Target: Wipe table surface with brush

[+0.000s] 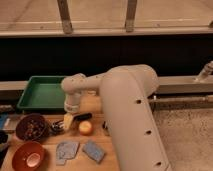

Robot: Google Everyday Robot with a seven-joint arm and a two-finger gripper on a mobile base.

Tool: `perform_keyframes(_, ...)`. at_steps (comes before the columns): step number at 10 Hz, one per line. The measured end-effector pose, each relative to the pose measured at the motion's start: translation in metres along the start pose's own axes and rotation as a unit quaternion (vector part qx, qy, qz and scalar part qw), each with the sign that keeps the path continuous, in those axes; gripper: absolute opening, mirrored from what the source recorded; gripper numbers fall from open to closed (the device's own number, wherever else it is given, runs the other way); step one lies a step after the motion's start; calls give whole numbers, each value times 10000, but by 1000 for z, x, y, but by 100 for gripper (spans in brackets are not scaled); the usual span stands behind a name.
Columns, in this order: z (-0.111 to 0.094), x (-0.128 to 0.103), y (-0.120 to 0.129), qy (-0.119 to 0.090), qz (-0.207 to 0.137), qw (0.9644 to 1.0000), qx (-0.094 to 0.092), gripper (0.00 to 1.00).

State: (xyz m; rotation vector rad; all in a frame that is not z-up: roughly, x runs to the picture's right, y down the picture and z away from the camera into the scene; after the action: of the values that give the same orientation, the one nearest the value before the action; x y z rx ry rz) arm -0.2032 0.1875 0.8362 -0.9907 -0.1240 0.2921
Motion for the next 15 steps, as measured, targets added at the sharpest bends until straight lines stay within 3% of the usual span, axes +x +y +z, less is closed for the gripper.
perform_keyframes(3,2,4,1,-102,-1,9999,-12,78)
perform_keyframes(11,-18,11,3,-147,53,9996,252,2)
perform_keyframes(15,-32,25,-5,-209,229,9986,429,0)
